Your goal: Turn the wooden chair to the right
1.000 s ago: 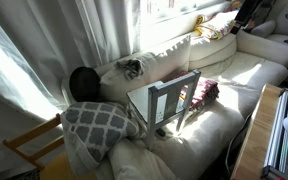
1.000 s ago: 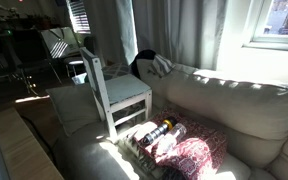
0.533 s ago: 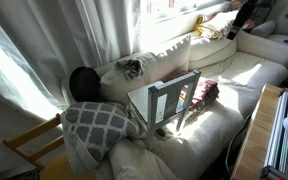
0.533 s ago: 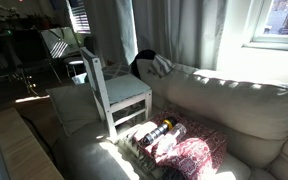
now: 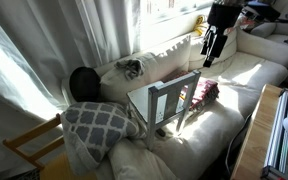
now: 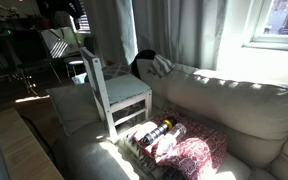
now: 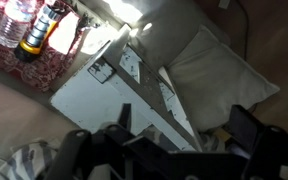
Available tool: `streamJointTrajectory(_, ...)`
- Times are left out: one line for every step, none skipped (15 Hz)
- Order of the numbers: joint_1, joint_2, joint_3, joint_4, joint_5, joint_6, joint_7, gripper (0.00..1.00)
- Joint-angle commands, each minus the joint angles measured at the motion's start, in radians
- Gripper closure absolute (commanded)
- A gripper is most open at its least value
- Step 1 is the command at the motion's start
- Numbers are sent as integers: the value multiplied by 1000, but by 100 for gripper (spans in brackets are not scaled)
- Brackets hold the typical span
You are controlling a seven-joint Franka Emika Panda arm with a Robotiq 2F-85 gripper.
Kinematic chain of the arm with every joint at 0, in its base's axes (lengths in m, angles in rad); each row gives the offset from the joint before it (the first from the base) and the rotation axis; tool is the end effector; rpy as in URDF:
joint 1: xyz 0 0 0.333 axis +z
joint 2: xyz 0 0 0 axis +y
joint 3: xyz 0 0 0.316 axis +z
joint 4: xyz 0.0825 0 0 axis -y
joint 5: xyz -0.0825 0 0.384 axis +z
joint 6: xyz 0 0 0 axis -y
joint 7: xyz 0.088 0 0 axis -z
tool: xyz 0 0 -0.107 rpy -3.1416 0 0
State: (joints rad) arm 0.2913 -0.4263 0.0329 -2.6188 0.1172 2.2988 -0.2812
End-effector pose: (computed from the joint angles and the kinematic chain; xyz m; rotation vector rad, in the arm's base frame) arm 0.3819 0.1307 0.4012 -2.9507 -0.8005 -0.1605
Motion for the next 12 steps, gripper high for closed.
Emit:
streamJointTrajectory(52, 225, 2, 133, 66, 27, -176, 0)
streamJointTrajectory(56, 271, 8, 164, 76, 24, -225, 0)
streamJointTrajectory(57, 315, 16, 194, 89, 24, -281, 0)
streamJointTrajectory(49, 359, 29, 223, 83, 18, -325, 0)
streamJointTrajectory(43, 395, 41, 251, 87, 10, -375, 0)
streamJointTrajectory(31, 433, 54, 276, 80, 8, -423, 0)
streamJointTrajectory(20, 462, 68, 296, 72, 5, -457, 0)
streamJointTrajectory(6, 496, 81, 314, 49, 18, -466, 0)
streamJointTrajectory(-5, 521, 92, 327, 49, 33, -482, 0)
streamJointTrajectory(-17, 547, 103, 343, 47, 43, -497, 0)
streamJointTrajectory(-27, 565, 112, 354, 37, 59, -498, 0)
streamJointTrajectory(-37, 581, 121, 363, 36, 79, -503, 0)
